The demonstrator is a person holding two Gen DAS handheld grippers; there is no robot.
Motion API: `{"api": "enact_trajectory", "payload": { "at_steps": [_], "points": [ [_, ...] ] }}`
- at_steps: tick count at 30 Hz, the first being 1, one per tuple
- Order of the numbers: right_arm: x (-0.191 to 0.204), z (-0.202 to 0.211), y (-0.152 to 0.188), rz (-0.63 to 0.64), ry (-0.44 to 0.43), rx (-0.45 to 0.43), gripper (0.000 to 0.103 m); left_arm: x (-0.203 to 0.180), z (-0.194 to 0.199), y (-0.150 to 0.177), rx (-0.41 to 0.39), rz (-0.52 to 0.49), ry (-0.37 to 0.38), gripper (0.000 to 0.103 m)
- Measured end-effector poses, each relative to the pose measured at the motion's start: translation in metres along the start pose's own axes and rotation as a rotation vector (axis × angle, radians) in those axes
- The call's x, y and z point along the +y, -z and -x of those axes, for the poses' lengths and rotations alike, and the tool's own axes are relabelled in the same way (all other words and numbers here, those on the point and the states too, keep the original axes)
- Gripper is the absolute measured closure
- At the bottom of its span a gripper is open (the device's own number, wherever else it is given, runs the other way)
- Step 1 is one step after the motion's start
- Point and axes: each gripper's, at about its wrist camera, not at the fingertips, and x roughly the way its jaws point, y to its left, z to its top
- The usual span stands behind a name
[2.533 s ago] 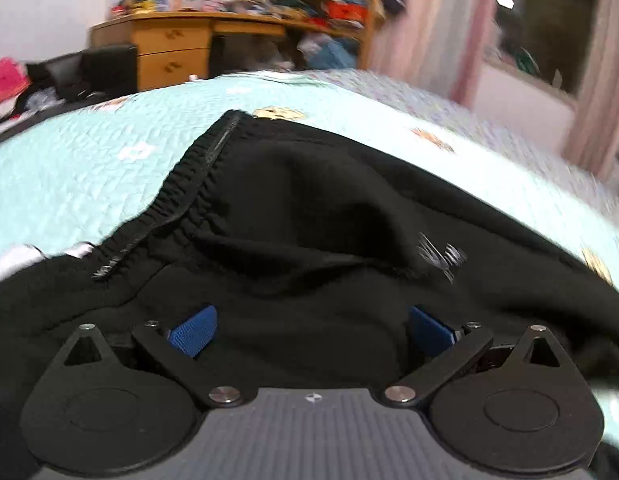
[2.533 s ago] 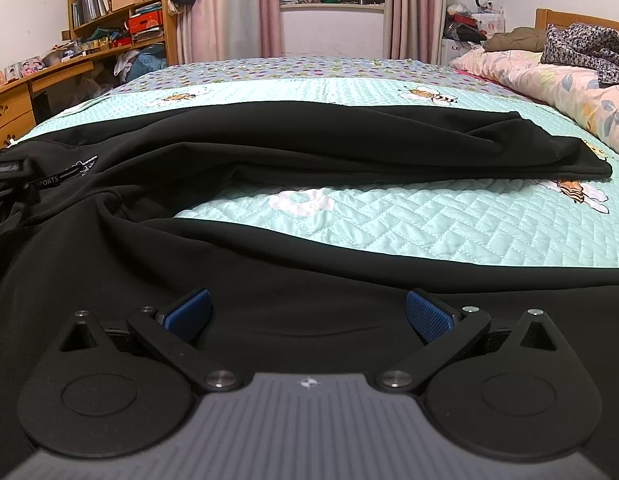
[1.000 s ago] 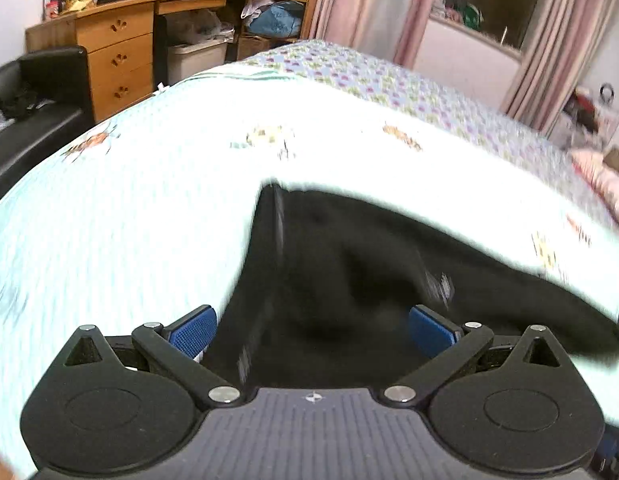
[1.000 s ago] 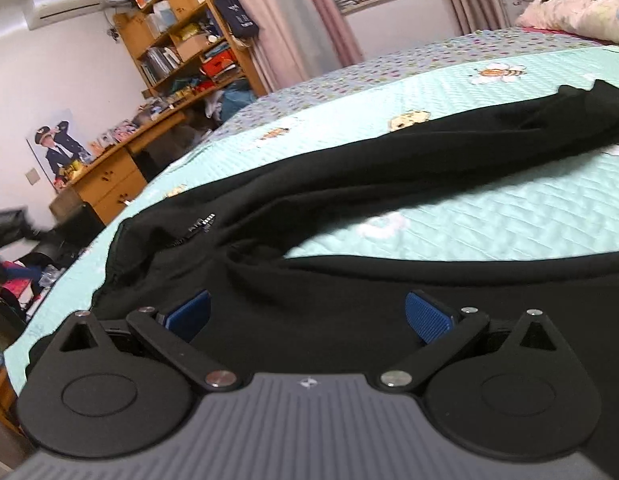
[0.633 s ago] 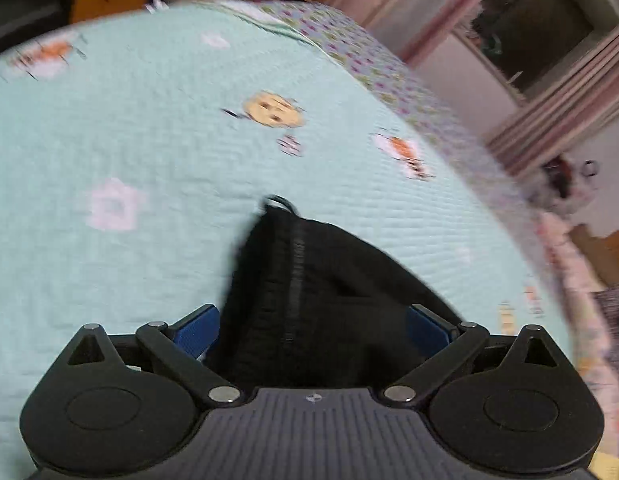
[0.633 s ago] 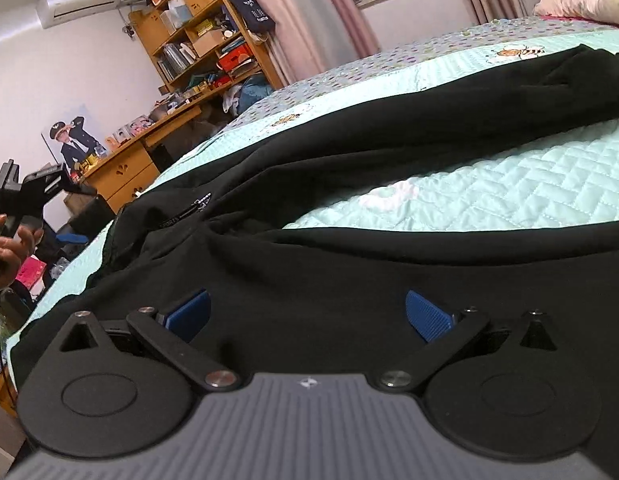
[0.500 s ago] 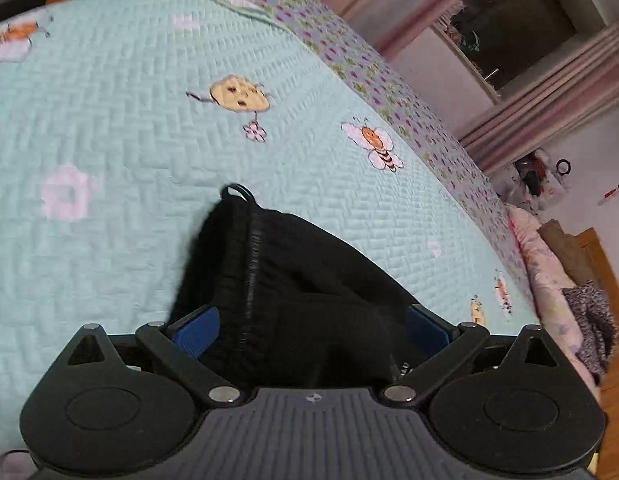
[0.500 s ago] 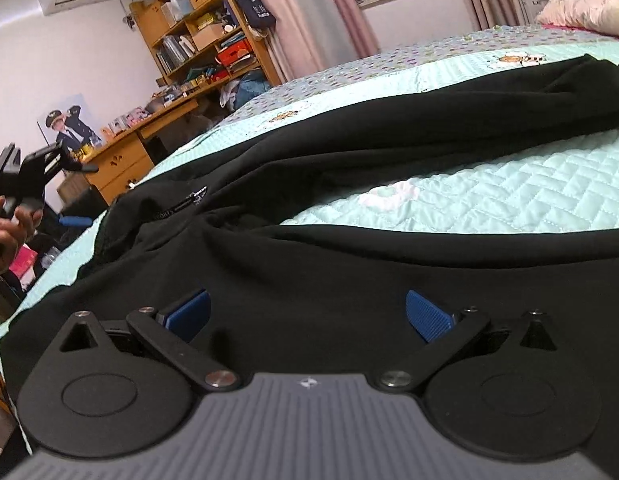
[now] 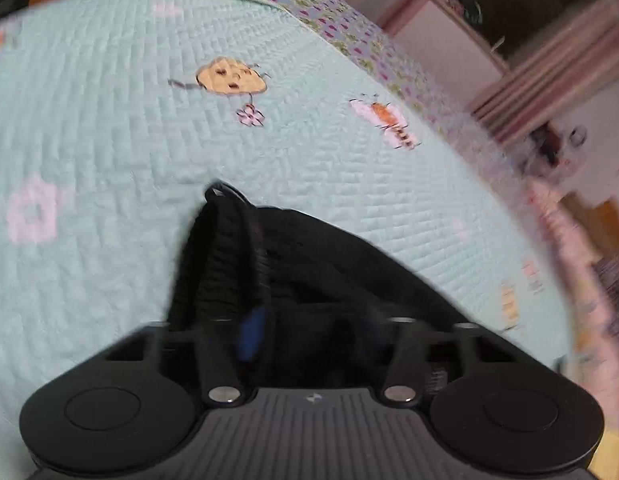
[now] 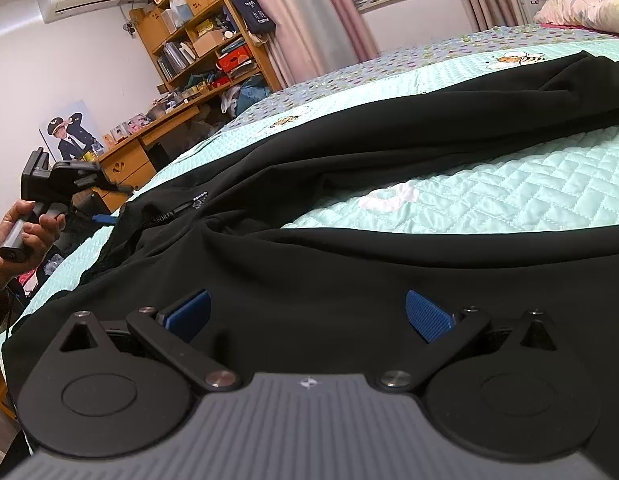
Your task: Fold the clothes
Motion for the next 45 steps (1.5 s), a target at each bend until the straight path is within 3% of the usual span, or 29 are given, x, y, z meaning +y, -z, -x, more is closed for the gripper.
{"api": "enact_trajectory", "payload": {
  "at_steps": [1,3,4,5,7,9,13,14,19,22,25,27,28,30,31,32,33,35,37,40,41,43,45],
  "points": [
    [0.0,0.0,0.0,-0.001,-0.001,-0.001,0.0,-0.003,-0.001,0.002,0.042,-0.026,0.055,0.103],
    [0.0,0.0,0.0,-0.004,-0.003,-0.003,0.0,-0.024,0.005,0.017,0.146,-0.148,0.208,0.103],
    [0.0,0.001,0.0,-0.006,-0.004,-0.003,0.0,-0.038,0.011,0.029,0.205,-0.227,0.284,0.099],
    [-0.001,0.001,0.0,-0.008,-0.006,-0.004,0.0,-0.054,0.021,0.047,0.266,-0.308,0.34,0.084],
    [-0.001,0.001,0.0,-0.011,-0.009,-0.005,0.0,-0.079,0.036,0.076,0.36,-0.439,0.425,0.069],
    [-0.002,0.002,0.0,-0.018,-0.015,-0.008,0.0,-0.076,0.035,0.073,0.313,-0.403,0.38,0.061],
    [-0.003,0.003,-0.001,-0.029,-0.023,-0.012,0.0,-0.07,0.033,0.068,0.22,-0.332,0.288,0.027],
    [-0.002,0.004,-0.001,-0.028,-0.021,-0.01,0.0,-0.068,0.033,0.067,0.197,-0.314,0.265,0.025],
    [0.01,0.007,-0.001,0.003,0.016,0.008,0.0,-0.062,0.026,0.062,0.094,-0.235,0.15,0.025],
    [0.015,0.011,0.0,0.012,0.026,0.026,0.0,-0.078,-0.015,0.064,0.143,-0.283,0.074,0.029],
    [0.02,0.016,0.0,0.023,0.034,0.044,0.0,-0.092,-0.038,0.076,0.192,-0.402,0.005,0.032],
    [0.02,0.017,0.0,0.033,0.03,0.053,0.0,-0.11,-0.04,0.09,0.195,-0.535,-0.055,0.043],
    [0.02,0.017,0.001,0.038,0.028,0.056,0.0,-0.122,-0.033,0.1,0.199,-0.61,-0.065,0.053],
    [0.02,0.015,0.001,0.044,0.027,0.063,0.0,-0.15,-0.006,0.13,0.174,-0.795,-0.075,0.053],
    [0.02,0.013,0.0,0.051,0.029,0.068,0.0,-0.163,0.01,0.149,0.167,-0.893,-0.059,0.063],
    [0.022,0.011,-0.001,0.061,0.032,0.077,0.0,-0.171,0.024,0.164,0.203,-0.929,0.018,0.081],
    [0.023,0.01,-0.001,0.074,0.033,0.085,0.0,-0.178,0.039,0.18,0.239,-0.964,0.096,0.081],
    [0.024,0.008,-0.003,0.092,0.033,0.107,0.0,-0.19,0.061,0.211,0.272,-1.009,0.186,0.069],
    [0.023,0.014,-0.006,0.059,0.006,0.101,0.001,-0.191,0.068,0.237,0.311,-0.994,0.207,0.065],
    [0.022,0.028,-0.009,0.027,-0.029,0.077,0.017,-0.187,0.073,0.268,0.371,-0.949,0.226,0.063],
    [0.025,0.036,-0.011,0.054,-0.018,0.047,0.017,-0.187,0.072,0.277,0.369,-0.934,0.208,0.059],
    [0.03,0.06,-0.017,0.137,0.071,-0.066,0.016,-0.186,0.07,0.293,0.363,-0.901,0.171,0.056],
    [0.025,0.082,-0.024,0.175,0.18,-0.215,0.008,-0.185,0.068,0.297,0.344,-0.837,0.134,0.056]
  ]
}}
